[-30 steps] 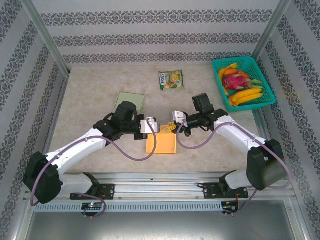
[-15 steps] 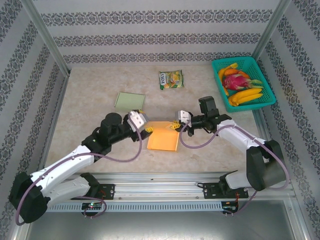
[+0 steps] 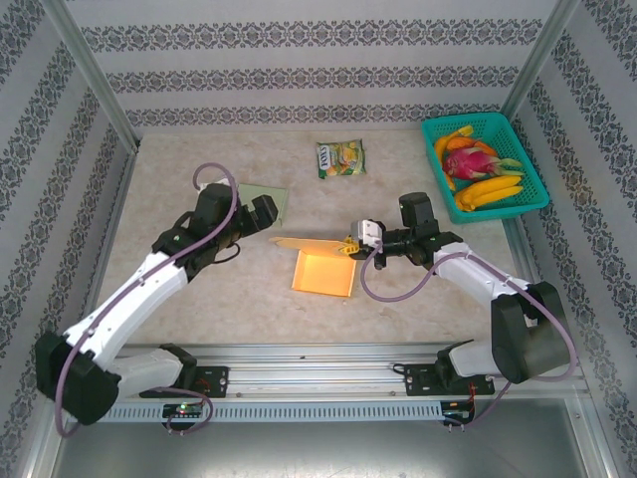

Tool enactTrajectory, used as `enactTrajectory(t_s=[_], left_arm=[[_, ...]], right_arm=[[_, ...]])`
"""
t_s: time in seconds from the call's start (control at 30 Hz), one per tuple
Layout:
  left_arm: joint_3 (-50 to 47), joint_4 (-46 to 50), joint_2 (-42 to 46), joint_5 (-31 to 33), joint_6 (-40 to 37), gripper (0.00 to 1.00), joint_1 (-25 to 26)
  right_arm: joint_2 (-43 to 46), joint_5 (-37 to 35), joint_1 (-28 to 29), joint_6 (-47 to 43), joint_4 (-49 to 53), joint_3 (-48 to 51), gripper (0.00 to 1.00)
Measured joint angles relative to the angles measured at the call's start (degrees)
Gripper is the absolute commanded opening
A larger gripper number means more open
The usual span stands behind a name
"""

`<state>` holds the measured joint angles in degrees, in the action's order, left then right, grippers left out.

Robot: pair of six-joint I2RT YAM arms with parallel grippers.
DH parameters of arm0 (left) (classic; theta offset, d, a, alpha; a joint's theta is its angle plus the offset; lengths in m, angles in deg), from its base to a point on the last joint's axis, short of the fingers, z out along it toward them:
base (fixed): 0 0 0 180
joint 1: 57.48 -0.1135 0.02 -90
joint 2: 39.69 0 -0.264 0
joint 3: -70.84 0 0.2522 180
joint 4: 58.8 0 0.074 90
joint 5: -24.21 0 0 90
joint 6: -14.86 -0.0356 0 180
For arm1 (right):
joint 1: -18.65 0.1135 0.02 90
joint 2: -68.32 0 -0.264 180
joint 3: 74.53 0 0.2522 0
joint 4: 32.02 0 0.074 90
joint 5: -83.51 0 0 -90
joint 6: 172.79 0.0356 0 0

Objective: Fold the paper box

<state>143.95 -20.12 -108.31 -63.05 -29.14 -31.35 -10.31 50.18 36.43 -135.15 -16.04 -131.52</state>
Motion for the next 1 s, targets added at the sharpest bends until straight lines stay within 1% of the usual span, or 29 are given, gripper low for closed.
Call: enactTrajectory(t_s=[0.13,0.27,0.4,0.63,0.77,0.87,1.0], left_arm=[[5.6,2.67,-6.93,-3.48,6.14,1.0,0.0],[5.92,2.4,-11.28,-8.66,10.8,0.98,0.0],[5.57,1.84,-15.26,-11.19,13.31,0.96,0.0],[3.98,-0.81,-18.75,-14.34,16.35,0.91,0.39],[3.98,-1.6,-19.8,-15.54,17.94,0.87,1.44],[3.52,-2.36,-19.78,-15.52,19.08,0.84,2.12],[1.95,-3.34,-19.78,-15.37,20.63,0.82,2.4]], right_arm=[[0.0,0.28,0.11,-0.02,-0.68,0.52,0.0],[-0.02,0.44,0.26,-0.02,-1.4,0.76,0.0],[-0.17,0.83,0.74,-0.02,-2.08,1.05,0.0],[-0.79,0.92,0.74,0.0,-2.91,1.4,0.0],[-0.94,0.55,0.74,0.11,-3.41,1.51,0.0],[-0.94,0.24,0.74,0.17,-3.91,1.77,0.0],[-0.98,-0.66,0.87,0.5,-4.85,2.38,0.0]])
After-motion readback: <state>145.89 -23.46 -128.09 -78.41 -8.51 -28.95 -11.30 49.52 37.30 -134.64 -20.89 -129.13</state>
